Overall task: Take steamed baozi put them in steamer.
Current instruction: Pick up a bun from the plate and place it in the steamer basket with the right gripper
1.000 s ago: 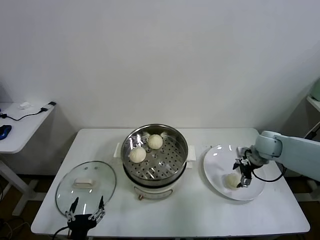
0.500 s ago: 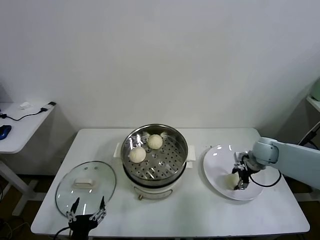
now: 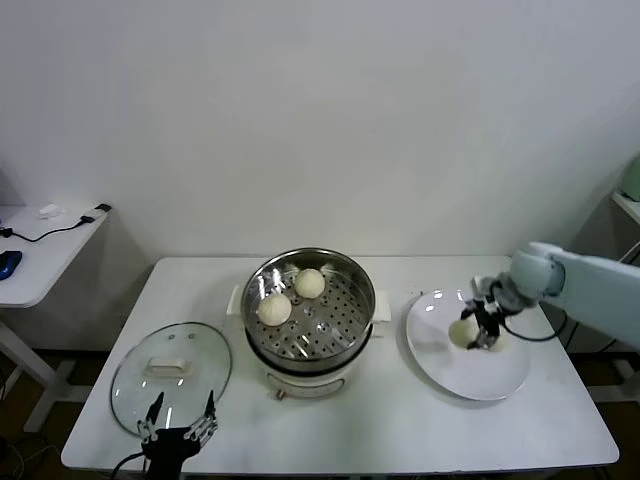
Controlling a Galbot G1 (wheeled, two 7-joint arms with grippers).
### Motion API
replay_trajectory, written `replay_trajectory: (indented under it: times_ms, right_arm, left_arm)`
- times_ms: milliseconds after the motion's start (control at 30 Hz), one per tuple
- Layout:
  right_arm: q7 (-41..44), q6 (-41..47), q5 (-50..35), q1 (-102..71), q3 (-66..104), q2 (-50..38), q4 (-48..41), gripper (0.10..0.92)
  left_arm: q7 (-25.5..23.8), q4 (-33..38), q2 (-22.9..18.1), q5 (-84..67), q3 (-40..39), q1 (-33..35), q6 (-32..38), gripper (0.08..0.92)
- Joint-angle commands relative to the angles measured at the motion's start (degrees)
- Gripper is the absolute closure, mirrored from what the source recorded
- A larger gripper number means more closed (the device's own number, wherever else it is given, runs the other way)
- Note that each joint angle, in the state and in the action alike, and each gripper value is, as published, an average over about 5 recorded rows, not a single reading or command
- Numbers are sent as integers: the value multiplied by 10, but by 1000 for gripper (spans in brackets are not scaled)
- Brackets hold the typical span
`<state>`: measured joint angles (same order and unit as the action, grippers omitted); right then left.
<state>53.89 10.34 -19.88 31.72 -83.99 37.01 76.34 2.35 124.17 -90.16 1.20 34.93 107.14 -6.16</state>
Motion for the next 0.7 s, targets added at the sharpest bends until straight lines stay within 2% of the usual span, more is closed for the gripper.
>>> replay_trajectory:
  times_ms: [33, 233, 400, 700]
  right_arm:
    - [97, -187, -48, 250, -45, 127, -10, 352]
    - [105, -230, -65, 271, -41, 197, 83, 354]
    - [93, -262, -26, 233, -38, 238, 148, 354]
    - [57, -293, 64, 156, -51, 340, 126, 347]
  left_arm:
    - [2, 5, 1, 2, -1, 3, 3, 177]
    - [3, 6, 2, 1, 0, 5, 6, 177]
    - [5, 6, 4, 0, 1, 7, 7, 177]
    - [6, 9, 2, 1, -2, 8, 8, 177]
